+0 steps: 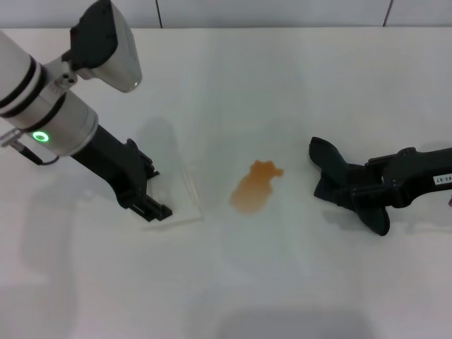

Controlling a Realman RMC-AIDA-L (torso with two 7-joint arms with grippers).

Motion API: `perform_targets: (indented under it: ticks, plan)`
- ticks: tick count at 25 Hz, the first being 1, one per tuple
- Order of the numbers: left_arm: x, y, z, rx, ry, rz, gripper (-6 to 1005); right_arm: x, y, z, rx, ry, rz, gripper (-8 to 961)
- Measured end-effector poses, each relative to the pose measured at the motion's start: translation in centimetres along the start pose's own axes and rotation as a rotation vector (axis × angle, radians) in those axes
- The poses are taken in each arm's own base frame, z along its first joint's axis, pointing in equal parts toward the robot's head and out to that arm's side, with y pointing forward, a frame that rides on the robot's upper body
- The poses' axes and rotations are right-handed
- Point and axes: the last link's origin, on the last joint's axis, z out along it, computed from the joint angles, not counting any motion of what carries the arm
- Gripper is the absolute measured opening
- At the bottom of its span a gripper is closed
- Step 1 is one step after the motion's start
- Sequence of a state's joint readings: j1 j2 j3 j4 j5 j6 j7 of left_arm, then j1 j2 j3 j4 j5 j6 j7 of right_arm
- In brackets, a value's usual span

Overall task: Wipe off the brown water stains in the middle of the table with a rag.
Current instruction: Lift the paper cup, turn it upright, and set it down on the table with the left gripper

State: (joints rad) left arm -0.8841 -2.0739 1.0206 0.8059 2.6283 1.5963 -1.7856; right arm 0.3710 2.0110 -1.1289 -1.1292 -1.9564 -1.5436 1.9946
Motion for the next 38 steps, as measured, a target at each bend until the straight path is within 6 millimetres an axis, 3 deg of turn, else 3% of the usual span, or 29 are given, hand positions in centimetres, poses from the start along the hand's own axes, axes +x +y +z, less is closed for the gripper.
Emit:
perform_targets:
  ticks: [10, 22, 30, 32, 38]
  plan:
    - [-0.1, -0.3, -2.0, 0.095, 0.112, -0.019, 607, -0.2, 0.1, -0.2, 0.005, -0.003, -0.013, 608]
    - [-2.7, -0.5, -3.6, 0.302, 0.498, -0.127, 519, -0.5, 0.0, -0.2, 0.004, -0.012, -0.012, 608]
    - [-4.7, -0.6, -2.2, 0.385, 0.613, -0.112, 473, -0.3, -0.4, 0.4, 0.027, -0.012, -0.010, 607]
    - [-5.6, -0.4, -0.8, 0.400, 0.647, -0.097, 456, -0.3, -0.5, 0.7, 0.034, -0.007, -0.012, 607]
    - [-6.7, 0.0, 0.9, 0.446, 0.709, -0.064, 409, -0.2, -0.7, 1.4, 0.056, 0.006, -0.036, 607]
